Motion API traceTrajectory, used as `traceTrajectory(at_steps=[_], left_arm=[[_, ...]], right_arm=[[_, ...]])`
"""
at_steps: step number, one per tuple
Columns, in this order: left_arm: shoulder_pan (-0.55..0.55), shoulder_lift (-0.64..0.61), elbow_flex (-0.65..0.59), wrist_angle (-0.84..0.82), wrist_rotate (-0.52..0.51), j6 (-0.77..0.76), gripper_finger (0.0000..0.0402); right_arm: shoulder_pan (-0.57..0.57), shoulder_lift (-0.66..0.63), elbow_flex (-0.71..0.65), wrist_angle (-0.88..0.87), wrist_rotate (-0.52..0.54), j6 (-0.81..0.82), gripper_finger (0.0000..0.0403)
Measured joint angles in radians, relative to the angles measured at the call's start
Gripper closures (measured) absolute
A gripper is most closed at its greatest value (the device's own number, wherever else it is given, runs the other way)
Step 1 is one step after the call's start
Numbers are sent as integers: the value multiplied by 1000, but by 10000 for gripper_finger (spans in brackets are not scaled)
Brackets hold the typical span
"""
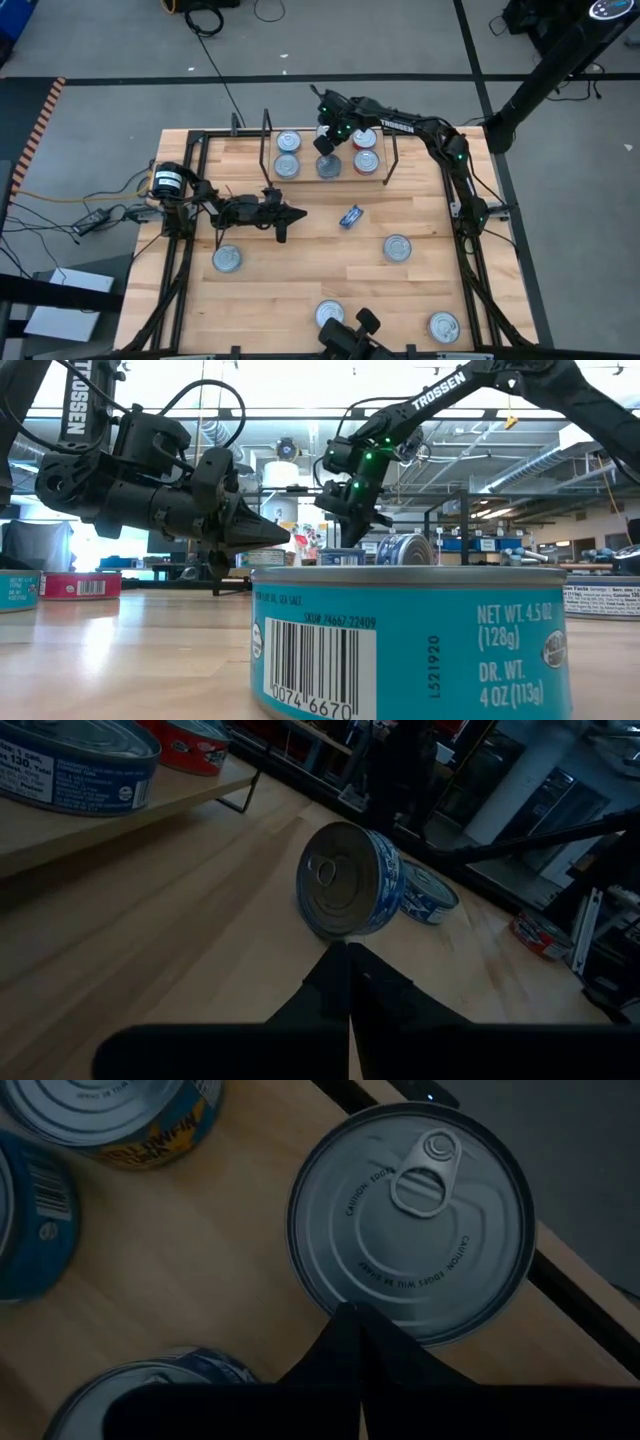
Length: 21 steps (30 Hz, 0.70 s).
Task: Stack canned seafood by type on shelf
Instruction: Adjust the blue tuna cans
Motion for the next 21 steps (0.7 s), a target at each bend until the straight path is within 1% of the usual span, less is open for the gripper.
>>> traceTrajectory(at_steps=[8,16,21], left_arm=[[0,0,0,0,0,2,399],[0,0,0,0,3,-6,399],[0,0,0,0,6,-8,399]], right_arm=[[7,-4,1,-26,-80,4,402],[12,-4,12,9,5,4,400],[3,-4,12,6,-2,4,400]])
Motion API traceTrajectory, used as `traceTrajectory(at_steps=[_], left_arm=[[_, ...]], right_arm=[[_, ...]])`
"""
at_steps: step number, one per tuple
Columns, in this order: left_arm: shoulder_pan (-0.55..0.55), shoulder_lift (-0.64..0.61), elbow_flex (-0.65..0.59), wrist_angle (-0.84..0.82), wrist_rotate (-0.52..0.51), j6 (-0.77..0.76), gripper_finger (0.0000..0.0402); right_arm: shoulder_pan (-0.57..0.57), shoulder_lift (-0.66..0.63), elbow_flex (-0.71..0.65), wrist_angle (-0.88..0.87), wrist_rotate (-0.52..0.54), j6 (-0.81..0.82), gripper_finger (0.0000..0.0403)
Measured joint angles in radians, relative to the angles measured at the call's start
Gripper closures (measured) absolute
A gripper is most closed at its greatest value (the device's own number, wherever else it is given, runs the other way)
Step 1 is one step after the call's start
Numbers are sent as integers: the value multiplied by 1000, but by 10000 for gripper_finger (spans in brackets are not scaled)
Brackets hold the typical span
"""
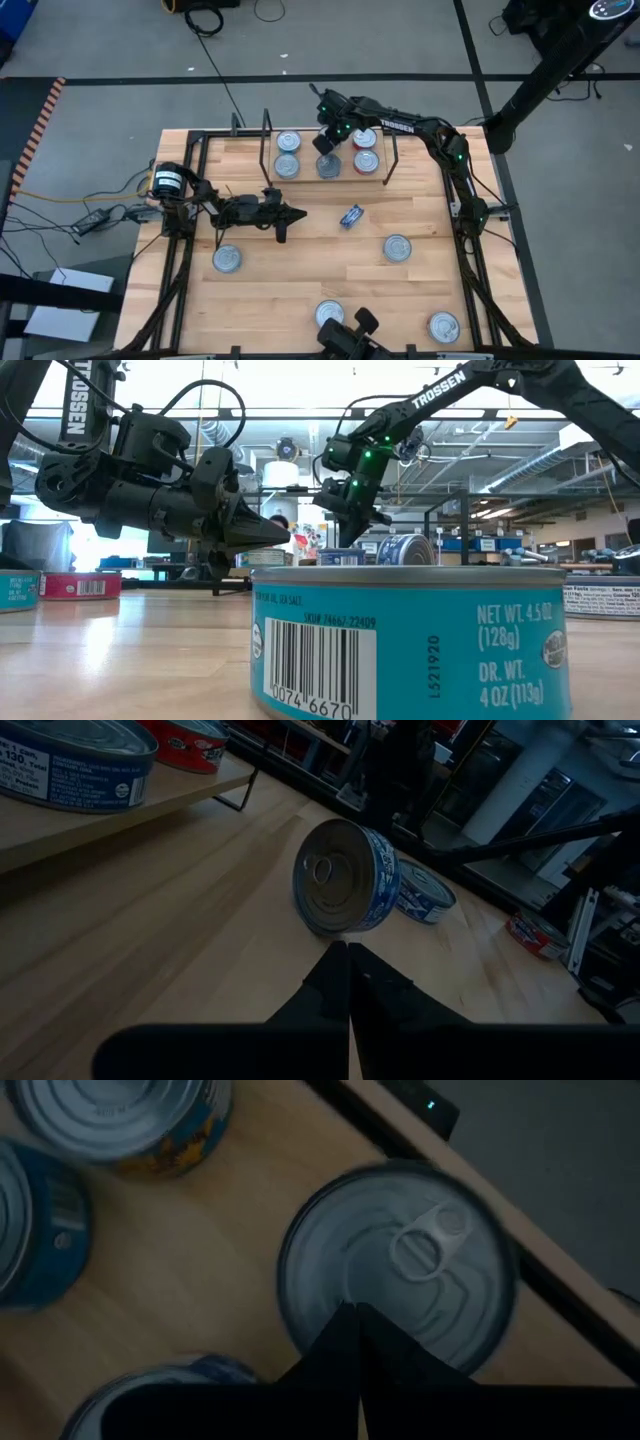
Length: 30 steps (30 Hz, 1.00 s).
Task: Stack canned seafood by type on shelf
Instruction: Adjust the blue tuna cans, then stack the middle top blue tuna can on the top of the other blue tuna can on the shelf
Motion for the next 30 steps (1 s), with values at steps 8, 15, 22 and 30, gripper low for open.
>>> traceTrajectory(at_steps=[8,15,22,30], left_arm=[[0,0,0,0,3,0,399],[0,0,0,0,3,-1,399],[0,0,0,0,6,-1,399],[0,0,0,0,6,23,399]], right_arm=[[4,0,-22,-21,-59,0,400],[13,-3,-11,-44,-57,-32,392],[66,-55,143,-246,-60,-259,342],[247,-199,154,-495,-60,-621,252]])
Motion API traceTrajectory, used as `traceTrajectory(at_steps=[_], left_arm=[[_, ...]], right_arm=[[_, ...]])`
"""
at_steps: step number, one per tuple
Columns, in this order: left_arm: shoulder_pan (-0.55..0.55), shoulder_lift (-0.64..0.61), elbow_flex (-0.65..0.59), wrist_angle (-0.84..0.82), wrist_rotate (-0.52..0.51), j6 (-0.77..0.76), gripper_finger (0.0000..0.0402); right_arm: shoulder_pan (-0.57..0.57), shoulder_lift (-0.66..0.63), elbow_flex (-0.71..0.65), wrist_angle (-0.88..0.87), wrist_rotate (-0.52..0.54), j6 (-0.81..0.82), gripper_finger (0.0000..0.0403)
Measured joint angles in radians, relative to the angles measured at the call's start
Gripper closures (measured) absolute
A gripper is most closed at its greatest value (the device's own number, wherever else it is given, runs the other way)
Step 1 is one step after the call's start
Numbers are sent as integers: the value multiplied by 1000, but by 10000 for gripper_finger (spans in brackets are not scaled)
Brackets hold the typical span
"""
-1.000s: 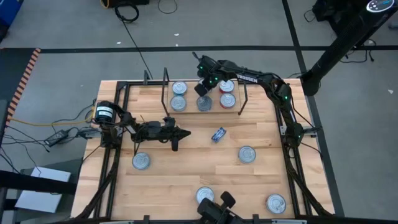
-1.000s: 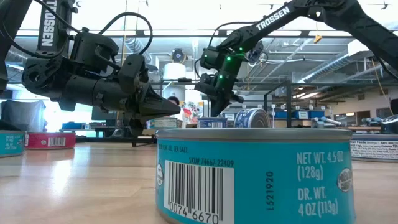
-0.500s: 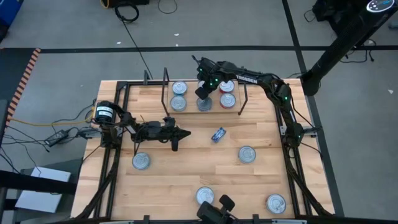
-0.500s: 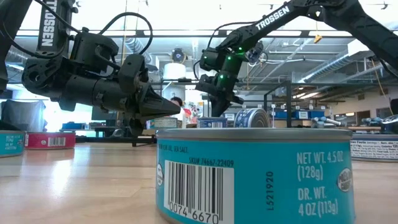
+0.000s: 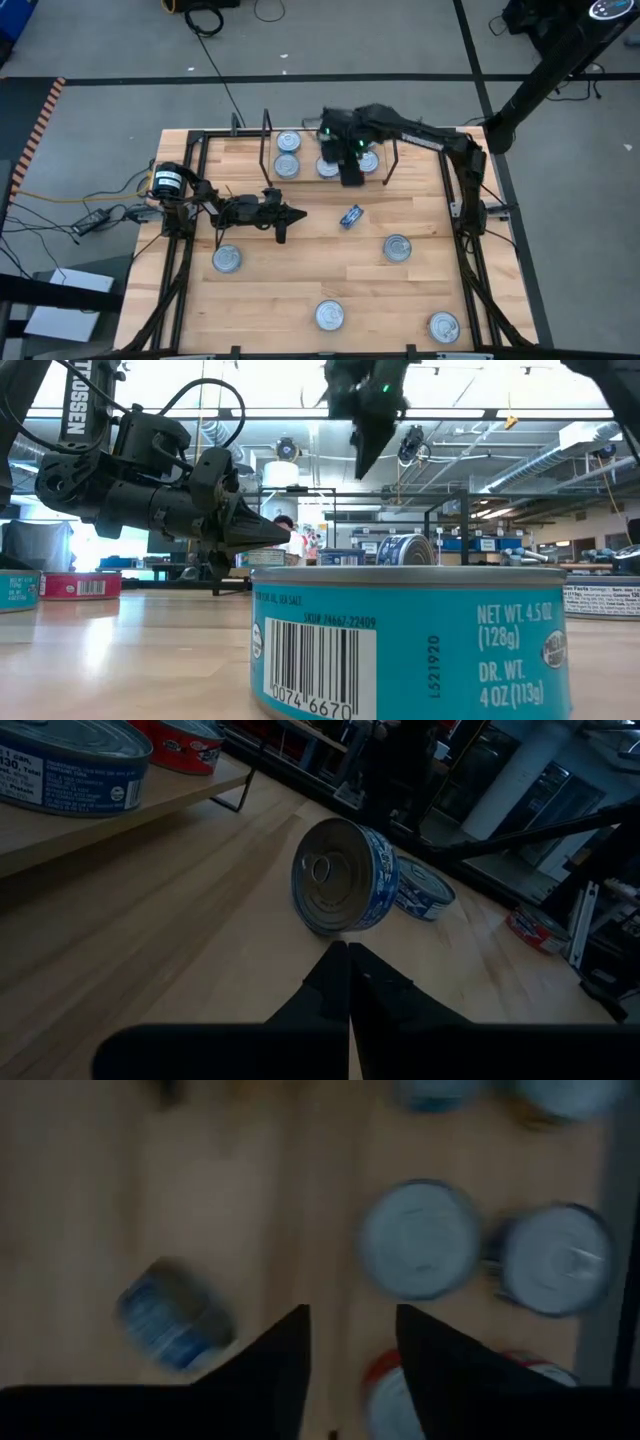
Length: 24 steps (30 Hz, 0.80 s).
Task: Stack canned seafood by type on shelf
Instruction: Stack the middle top blue tuna can on the top of the other blue tuna can on the shelf
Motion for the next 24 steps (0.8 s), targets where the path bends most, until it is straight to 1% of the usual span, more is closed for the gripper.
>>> traceTrajectory(at_steps=[5,8,12,14,18,24], left_arm=[[0,0,0,0,0,6,399],[0,0,0,0,0,18,399],[0,0,0,0,0,22,399],[0,0,0,0,0,22,399],[0,0,0,0,0,22,399],[0,0,0,0,18,21,399]], right_arm=[[144,-55,-58,-43,-12,-97,204],[216,-69,-93,-46,-65,-103,183],[289,-66,-152,-35,-65,-104,162],[314,-66,-189,-19,-43,-103,153],[342,-64,-269,42,44,-121,138],[343,-64,-365,95,49,-130,120]])
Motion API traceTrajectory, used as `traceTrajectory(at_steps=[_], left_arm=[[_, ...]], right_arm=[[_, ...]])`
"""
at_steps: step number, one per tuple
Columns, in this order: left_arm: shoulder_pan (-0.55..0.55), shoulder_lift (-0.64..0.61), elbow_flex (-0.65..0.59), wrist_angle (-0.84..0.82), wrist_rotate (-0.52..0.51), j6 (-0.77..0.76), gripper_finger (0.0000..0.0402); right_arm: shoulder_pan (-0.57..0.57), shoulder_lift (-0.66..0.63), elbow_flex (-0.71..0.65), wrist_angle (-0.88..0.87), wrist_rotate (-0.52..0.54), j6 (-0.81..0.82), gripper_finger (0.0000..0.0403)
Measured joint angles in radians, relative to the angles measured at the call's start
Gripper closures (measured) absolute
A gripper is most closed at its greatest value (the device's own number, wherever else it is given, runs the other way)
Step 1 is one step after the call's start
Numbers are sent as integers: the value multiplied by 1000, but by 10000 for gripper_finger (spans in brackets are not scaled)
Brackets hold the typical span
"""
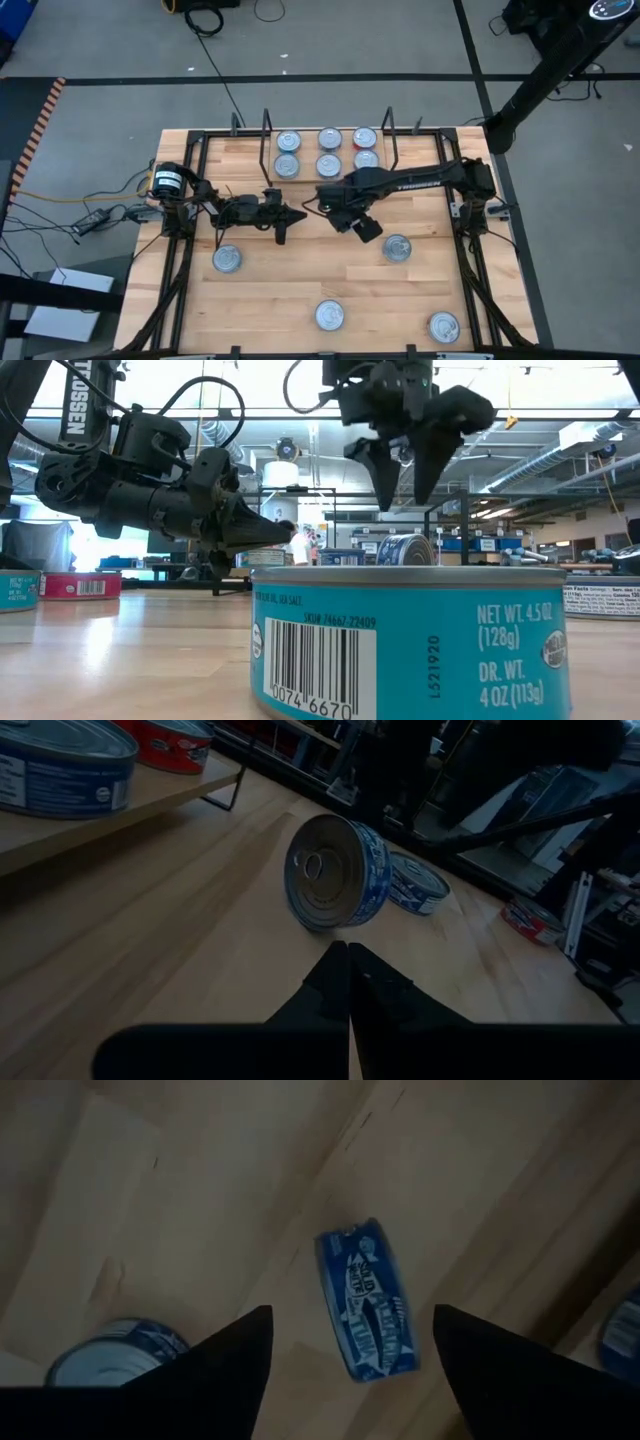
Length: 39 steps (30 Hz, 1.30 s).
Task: Stack canned seafood by type on shelf
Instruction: Stack the middle top blue tuna can on the top of the other blue tuna can on the shelf
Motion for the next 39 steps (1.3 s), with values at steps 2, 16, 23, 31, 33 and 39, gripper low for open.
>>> traceTrajectory(at_steps=[2,16,23,31,33,39], left_arm=[[0,0,0,0,5,0,399],[0,0,0,0,7,-1,399],[0,0,0,0,7,-9,399],[0,0,0,-1,8,-19,399],[0,0,0,-1,8,-19,399],[0,0,0,-1,8,-19,399]], right_arm=[[-1,0,-23,12,11,-2,115],[-32,0,-137,84,59,-32,108],[-35,0,-179,125,69,-26,124],[-35,0,-185,146,70,-16,157],[-35,0,-185,141,70,-16,163],[-35,0,-185,141,70,-16,173]])
